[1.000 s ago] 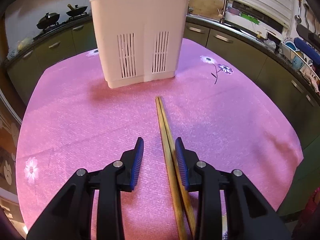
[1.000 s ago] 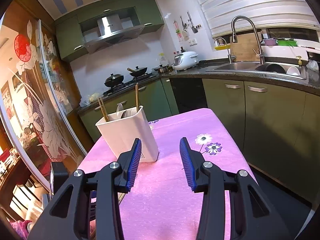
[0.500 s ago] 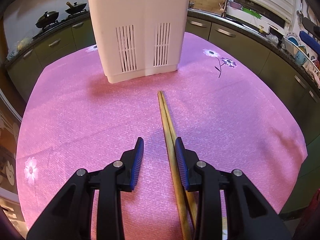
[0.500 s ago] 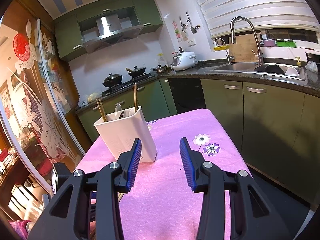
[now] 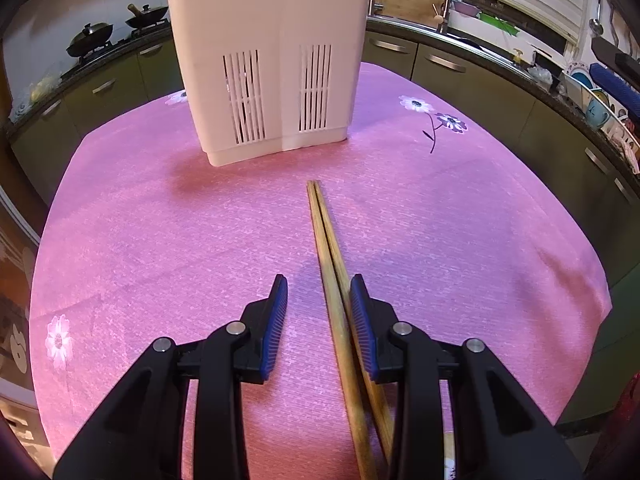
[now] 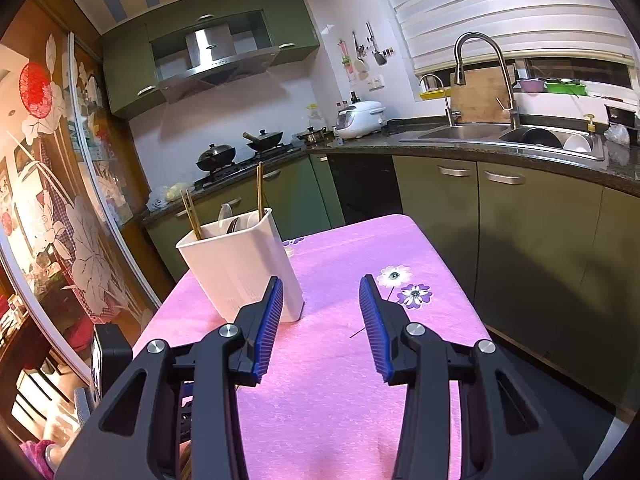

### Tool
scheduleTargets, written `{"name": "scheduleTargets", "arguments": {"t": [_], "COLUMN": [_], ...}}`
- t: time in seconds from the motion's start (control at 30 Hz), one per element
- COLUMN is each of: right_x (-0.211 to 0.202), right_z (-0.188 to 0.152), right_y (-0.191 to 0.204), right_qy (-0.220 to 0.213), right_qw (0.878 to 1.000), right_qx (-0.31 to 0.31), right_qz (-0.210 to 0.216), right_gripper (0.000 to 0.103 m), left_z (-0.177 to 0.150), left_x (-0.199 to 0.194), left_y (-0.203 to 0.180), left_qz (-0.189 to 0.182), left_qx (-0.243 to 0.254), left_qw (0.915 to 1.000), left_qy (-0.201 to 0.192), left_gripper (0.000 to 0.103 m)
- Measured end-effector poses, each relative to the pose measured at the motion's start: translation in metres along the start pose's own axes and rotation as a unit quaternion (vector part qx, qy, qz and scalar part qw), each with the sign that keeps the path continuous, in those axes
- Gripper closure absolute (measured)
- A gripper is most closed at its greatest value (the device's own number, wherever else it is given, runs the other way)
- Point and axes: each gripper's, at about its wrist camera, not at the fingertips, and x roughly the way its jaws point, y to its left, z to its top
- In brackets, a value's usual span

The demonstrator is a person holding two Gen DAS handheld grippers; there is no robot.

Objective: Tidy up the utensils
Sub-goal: 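Move the left tool to the remaining chopsticks and grasp one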

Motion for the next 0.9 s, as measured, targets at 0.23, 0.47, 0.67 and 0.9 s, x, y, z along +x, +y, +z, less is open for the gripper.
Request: {"name": "scheduleTargets", "arguments": {"t": [0.23, 0.47, 0.67, 0.9], "right_x": [0.001, 0.001, 0.002, 0.006], "right_z": [0.001, 0.001, 0.001, 0.000], "right_y": [-0.001, -0.001, -0.002, 0.000], "right_qy": [0.002, 0.004, 0.007, 0.010], "right_qw": [1.000, 1.000, 1.000, 1.000], "right_qx": [0.000, -0.001, -0.002, -0.002], "right_qz": [-0.003, -0.003, -0.004, -0.003], "right_gripper": [0.063, 0.063, 0.063, 0.063], "left_z": [0.001, -0.001, 0.004, 0.006], "left_x": [0.000, 0.004, -0.001, 0.005], "left_y": [0.002, -0.004, 0.002, 0.005], "left_qz": [-0.009, -0.007, -0.016, -0.002], "left_qx": [-0.003, 0.010, -0.012, -0.003], "left_qw": [0.9999, 0.9999, 0.9998, 1.0000], "left_qy": [0.004, 0.010, -0.002, 0.006], "left_gripper": [0.071, 0.071, 0.071, 0.071]}}
